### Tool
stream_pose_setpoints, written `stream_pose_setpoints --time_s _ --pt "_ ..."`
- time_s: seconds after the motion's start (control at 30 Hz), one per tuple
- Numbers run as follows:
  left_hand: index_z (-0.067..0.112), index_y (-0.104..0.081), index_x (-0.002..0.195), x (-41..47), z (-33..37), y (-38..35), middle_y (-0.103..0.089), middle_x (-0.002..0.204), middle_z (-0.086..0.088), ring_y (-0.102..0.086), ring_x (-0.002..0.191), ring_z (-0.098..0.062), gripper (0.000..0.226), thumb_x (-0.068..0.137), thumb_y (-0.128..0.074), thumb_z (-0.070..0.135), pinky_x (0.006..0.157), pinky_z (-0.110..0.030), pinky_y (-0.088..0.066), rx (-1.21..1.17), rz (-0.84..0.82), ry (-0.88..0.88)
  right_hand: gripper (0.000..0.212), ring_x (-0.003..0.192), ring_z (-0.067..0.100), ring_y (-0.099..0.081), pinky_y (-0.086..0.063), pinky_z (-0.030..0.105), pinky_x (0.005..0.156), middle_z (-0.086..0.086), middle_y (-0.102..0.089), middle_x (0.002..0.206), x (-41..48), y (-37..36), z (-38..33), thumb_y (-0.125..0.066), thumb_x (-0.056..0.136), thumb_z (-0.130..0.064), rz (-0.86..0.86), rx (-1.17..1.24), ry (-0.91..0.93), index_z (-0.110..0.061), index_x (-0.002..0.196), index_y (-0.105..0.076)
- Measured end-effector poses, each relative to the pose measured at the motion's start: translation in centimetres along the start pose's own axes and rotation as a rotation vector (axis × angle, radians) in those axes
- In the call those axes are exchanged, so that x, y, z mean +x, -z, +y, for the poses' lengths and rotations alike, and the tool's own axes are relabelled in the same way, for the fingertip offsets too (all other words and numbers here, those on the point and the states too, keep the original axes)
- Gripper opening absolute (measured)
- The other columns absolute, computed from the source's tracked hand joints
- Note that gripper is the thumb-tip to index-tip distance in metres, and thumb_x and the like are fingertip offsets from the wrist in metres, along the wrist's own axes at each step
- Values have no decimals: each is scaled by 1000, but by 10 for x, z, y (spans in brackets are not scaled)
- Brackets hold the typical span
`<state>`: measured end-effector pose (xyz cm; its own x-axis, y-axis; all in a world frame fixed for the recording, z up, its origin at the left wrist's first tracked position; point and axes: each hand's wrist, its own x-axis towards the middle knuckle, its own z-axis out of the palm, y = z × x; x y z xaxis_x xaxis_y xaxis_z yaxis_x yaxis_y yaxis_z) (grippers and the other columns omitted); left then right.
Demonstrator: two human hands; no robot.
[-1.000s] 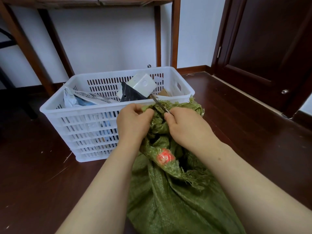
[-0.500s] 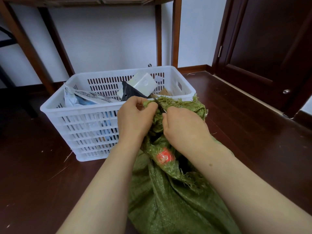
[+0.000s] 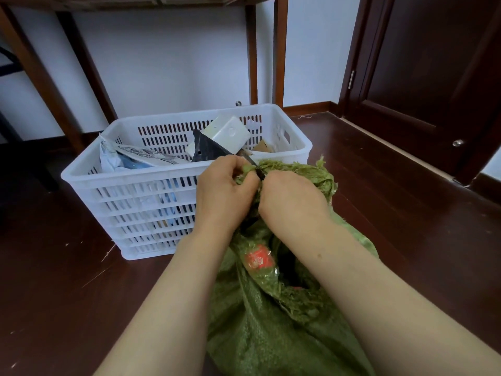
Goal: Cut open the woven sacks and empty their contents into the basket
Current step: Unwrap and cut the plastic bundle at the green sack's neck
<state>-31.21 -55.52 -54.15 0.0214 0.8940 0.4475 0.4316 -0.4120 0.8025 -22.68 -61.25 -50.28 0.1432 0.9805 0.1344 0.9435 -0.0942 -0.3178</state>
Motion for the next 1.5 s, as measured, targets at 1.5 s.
stream_pose_setpoints --time_s 1.5 --pt "31 -64 64 -17 -2 -5 -63 76 15 -59 73 -6 30 69 -76 4 67 -21 -45 0 -337 -30 23 53 18 -61 -57 36 59 1 -65 60 35 -47 87 -85 66 -6 253 981 -421 -18 65 -66"
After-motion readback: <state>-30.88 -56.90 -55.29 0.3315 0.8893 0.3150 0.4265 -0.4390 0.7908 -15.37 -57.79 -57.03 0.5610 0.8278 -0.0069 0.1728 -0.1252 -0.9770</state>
